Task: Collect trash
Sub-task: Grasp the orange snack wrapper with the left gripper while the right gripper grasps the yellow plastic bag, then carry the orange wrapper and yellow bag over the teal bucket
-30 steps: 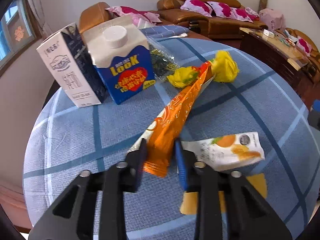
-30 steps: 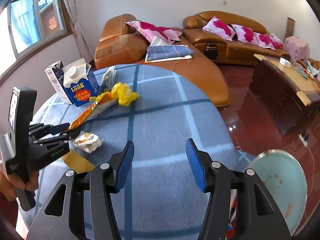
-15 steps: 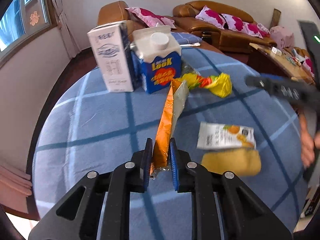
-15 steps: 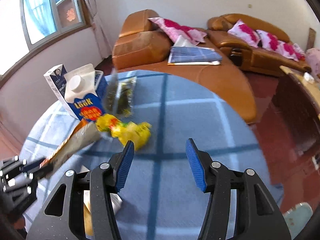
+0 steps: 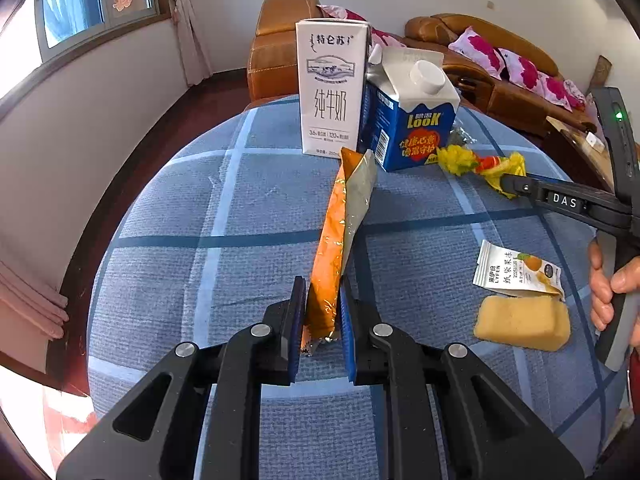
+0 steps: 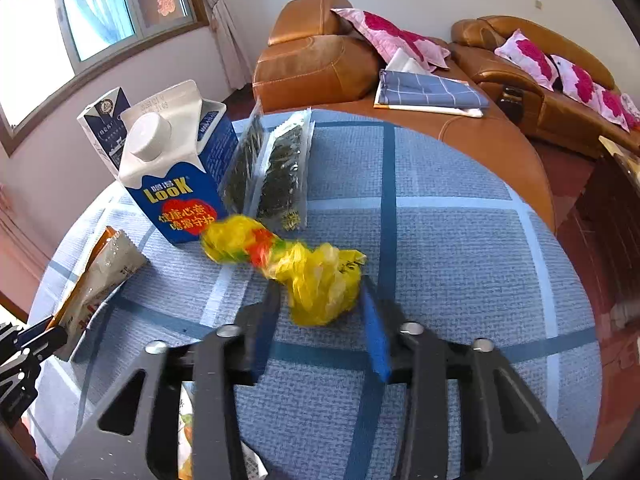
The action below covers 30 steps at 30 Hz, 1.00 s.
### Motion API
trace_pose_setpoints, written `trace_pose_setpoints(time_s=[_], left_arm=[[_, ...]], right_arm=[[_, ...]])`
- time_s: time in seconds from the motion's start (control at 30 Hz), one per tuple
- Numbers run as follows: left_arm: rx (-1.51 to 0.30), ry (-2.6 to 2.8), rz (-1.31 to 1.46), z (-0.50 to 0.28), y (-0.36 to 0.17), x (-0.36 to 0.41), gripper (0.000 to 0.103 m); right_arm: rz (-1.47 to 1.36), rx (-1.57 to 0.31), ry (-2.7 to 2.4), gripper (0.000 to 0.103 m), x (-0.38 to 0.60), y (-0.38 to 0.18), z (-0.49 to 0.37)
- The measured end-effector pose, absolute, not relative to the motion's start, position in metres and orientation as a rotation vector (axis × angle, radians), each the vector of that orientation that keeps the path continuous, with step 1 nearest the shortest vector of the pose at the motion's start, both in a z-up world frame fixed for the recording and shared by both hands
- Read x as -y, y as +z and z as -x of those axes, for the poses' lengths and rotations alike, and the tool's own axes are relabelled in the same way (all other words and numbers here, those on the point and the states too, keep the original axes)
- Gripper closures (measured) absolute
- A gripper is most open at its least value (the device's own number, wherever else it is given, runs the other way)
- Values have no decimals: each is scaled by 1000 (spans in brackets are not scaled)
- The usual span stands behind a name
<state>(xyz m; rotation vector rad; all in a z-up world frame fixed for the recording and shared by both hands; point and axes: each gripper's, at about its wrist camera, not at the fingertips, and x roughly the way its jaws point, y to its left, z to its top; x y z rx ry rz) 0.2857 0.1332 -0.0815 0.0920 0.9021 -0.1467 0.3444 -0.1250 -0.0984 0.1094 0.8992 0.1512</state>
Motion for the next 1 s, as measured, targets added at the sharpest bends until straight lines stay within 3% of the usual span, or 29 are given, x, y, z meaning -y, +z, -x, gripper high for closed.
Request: trace_pose_setpoints(time_s=[0.57,1.0], left_arm=[[-824,-107,-165,-233,-51,-96,87],[-813,-150,-185,-173,-41,-50,87]], right_arm=[[-163,-735,-82,71,162,-42,-216],[-220,-712,-228,71,194,-42,-112]])
